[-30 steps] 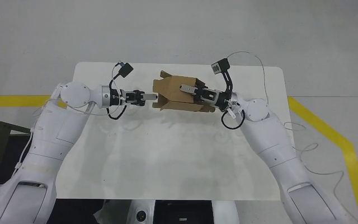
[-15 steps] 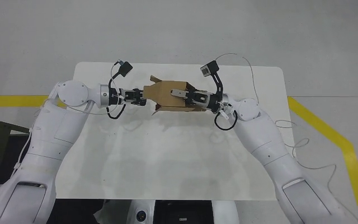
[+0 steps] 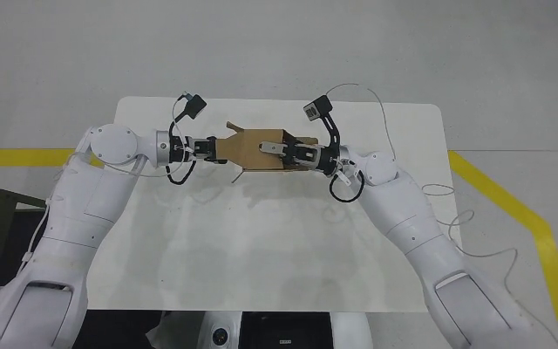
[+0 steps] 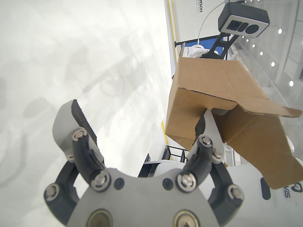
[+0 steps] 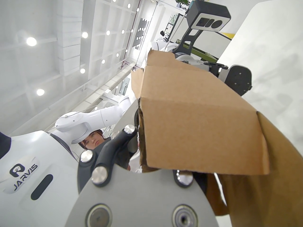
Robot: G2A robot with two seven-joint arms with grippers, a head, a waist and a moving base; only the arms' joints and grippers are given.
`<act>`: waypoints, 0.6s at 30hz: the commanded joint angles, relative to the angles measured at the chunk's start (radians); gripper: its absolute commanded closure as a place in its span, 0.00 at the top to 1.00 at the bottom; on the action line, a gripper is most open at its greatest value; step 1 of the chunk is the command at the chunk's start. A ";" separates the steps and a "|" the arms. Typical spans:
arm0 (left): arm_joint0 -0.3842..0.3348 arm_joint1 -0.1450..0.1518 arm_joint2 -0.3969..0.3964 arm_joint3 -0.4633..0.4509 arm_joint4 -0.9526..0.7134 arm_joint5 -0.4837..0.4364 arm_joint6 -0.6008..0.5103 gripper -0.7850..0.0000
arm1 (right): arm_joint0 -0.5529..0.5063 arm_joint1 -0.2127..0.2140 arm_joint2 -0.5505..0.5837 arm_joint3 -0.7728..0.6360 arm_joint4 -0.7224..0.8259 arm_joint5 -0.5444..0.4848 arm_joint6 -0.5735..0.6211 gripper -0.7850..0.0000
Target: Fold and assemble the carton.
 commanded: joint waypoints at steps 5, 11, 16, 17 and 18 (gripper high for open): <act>-0.003 -0.001 0.002 0.005 -0.003 0.000 0.001 1.00 | 0.006 -0.007 -0.001 0.014 0.006 -0.005 0.010 0.00; -0.005 -0.001 0.001 0.010 -0.006 -0.002 -0.003 1.00 | 0.011 -0.010 0.008 0.033 0.001 -0.021 0.001 0.00; -0.006 0.000 -0.003 0.020 -0.002 0.001 0.001 1.00 | 0.012 -0.002 0.047 0.042 -0.033 -0.055 -0.045 0.00; -0.005 0.000 -0.003 0.020 0.000 0.001 0.001 1.00 | 0.009 0.002 0.060 0.039 -0.045 -0.065 -0.062 0.00; -0.004 0.000 -0.001 0.019 0.007 -0.001 0.000 1.00 | 0.007 0.004 0.069 0.035 -0.056 -0.070 -0.076 0.00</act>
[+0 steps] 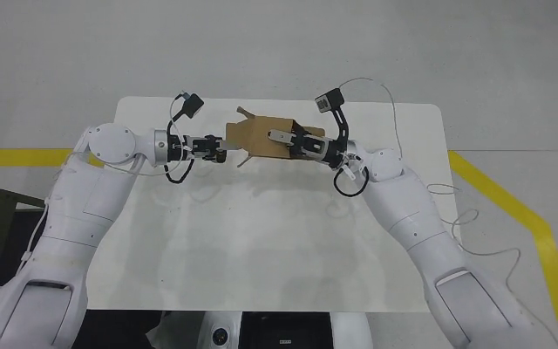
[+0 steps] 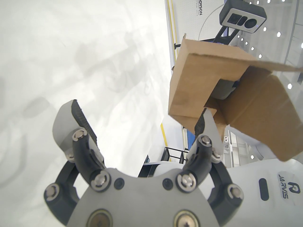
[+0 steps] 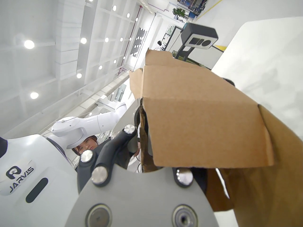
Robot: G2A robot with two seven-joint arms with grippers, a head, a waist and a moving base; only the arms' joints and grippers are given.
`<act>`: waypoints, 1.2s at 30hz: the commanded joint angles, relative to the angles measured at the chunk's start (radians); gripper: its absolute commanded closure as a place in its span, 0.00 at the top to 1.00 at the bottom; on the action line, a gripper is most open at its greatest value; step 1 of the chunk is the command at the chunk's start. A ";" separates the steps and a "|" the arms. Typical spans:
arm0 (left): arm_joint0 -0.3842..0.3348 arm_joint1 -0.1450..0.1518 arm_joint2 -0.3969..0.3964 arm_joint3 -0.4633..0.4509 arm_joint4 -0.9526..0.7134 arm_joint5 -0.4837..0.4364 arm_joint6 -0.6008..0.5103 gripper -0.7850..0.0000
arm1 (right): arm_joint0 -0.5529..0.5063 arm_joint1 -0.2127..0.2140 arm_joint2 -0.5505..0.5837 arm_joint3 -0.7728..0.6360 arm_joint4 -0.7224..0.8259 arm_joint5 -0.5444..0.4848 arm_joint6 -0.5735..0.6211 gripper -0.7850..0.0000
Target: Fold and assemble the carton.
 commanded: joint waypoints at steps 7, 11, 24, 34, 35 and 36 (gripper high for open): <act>0.019 0.002 0.016 -0.040 0.056 -0.023 -0.002 1.00 | -0.032 0.012 0.044 -0.047 -0.084 -0.018 -0.110 0.00; 0.024 0.004 0.012 -0.058 0.050 -0.022 -0.007 1.00 | -0.040 0.009 0.035 -0.057 -0.112 -0.003 -0.136 0.00; 0.019 0.006 -0.002 -0.045 0.019 0.002 -0.010 1.00 | -0.031 -0.006 -0.007 -0.056 -0.125 0.052 -0.094 0.00; 0.021 0.006 0.001 -0.053 0.014 -0.001 -0.017 1.00 | -0.010 -0.022 -0.026 -0.024 -0.098 0.041 -0.071 0.00; 0.022 0.006 0.000 -0.054 0.014 -0.001 -0.017 1.00 | -0.009 -0.022 -0.026 -0.022 -0.098 0.041 -0.069 0.00; 0.022 0.006 0.000 -0.055 0.014 -0.001 -0.018 1.00 | -0.007 -0.022 -0.025 -0.019 -0.099 0.039 -0.069 0.00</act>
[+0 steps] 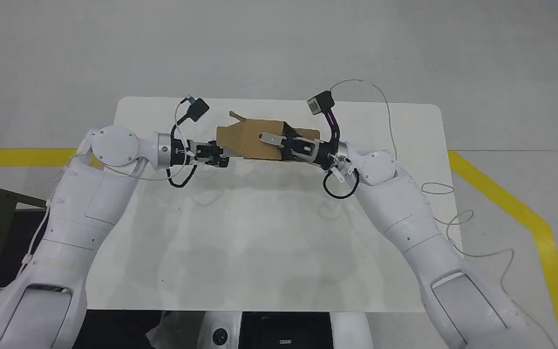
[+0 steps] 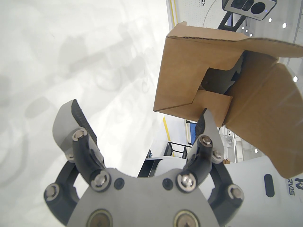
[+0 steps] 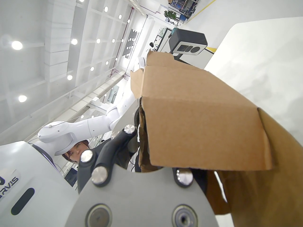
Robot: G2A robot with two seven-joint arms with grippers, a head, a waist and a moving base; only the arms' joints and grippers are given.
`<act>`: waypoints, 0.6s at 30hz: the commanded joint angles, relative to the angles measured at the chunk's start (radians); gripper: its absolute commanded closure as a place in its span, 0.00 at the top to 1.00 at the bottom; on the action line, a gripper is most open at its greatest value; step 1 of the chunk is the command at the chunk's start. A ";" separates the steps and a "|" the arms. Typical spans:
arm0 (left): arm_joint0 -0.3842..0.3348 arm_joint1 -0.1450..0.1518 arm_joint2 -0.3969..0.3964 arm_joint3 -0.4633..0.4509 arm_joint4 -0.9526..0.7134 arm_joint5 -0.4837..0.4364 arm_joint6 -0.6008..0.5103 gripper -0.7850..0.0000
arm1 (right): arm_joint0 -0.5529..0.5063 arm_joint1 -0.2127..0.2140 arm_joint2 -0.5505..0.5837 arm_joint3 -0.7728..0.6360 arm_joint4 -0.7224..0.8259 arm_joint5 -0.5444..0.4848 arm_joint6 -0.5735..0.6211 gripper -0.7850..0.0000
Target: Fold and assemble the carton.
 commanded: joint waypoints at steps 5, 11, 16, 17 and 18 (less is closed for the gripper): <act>0.001 0.000 0.001 -0.003 -0.004 0.001 -0.004 1.00 | 0.002 0.000 0.008 0.011 0.000 -0.003 0.007 0.00; -0.005 0.002 -0.006 0.022 0.003 0.004 0.008 1.00 | -0.006 0.010 0.029 0.025 0.001 0.037 0.050 0.00; -0.021 0.001 -0.019 0.064 -0.028 0.020 0.010 1.00 | -0.033 0.026 0.058 0.024 -0.011 0.077 0.081 0.00; -0.026 0.001 -0.020 0.072 -0.031 0.021 0.011 1.00 | -0.040 0.028 0.059 0.018 -0.010 0.089 0.091 0.00; -0.030 0.001 -0.022 0.080 -0.035 0.023 0.013 1.00 | -0.046 0.030 0.059 0.012 -0.008 0.104 0.105 0.00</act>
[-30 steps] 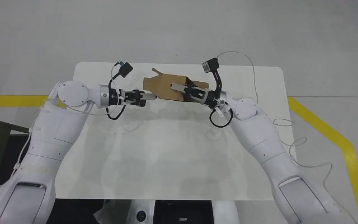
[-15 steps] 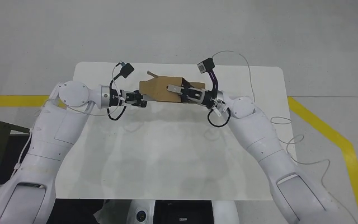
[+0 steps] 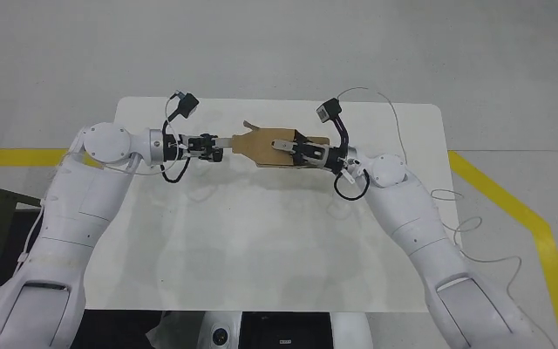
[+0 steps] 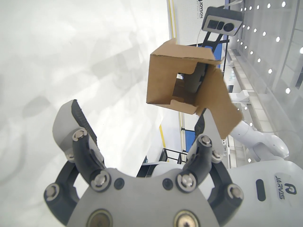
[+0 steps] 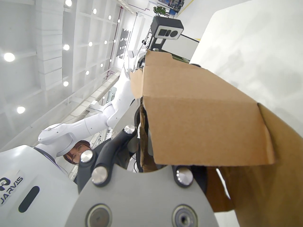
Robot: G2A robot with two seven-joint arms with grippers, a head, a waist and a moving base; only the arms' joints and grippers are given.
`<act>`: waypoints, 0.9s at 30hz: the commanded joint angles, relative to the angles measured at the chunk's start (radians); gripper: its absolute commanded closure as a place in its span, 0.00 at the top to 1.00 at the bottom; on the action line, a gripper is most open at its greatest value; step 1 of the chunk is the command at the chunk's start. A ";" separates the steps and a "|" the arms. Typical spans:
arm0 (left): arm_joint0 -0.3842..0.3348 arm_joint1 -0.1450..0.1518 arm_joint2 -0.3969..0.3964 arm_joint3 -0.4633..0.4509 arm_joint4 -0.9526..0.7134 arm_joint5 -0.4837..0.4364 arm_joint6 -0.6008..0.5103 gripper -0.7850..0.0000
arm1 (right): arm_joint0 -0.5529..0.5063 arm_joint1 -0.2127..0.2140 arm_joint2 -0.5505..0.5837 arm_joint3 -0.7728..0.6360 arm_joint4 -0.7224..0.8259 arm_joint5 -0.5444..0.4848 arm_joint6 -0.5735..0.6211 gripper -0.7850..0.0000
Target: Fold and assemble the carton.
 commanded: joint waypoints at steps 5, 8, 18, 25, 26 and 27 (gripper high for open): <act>-0.019 -0.004 0.002 0.032 -0.010 0.010 0.008 1.00 | -0.018 0.000 -0.015 -0.024 0.034 0.070 0.085 0.00; -0.020 -0.007 0.015 0.040 0.000 0.009 0.011 1.00 | -0.016 -0.004 -0.025 -0.021 0.050 0.074 0.103 0.00; -0.025 -0.012 0.041 0.047 0.031 0.001 0.001 1.00 | 0.006 -0.015 -0.034 0.004 0.069 0.046 0.114 0.00; -0.017 -0.012 0.046 0.018 0.022 -0.015 -0.029 1.00 | 0.014 -0.020 -0.038 0.006 0.066 0.030 0.100 0.00; -0.016 -0.012 0.046 0.014 0.021 -0.016 -0.031 1.00 | 0.015 -0.021 -0.040 0.005 0.067 0.030 0.100 0.00; -0.014 -0.012 0.046 0.010 0.019 -0.016 -0.033 1.00 | 0.016 -0.023 -0.043 0.005 0.069 0.029 0.101 0.00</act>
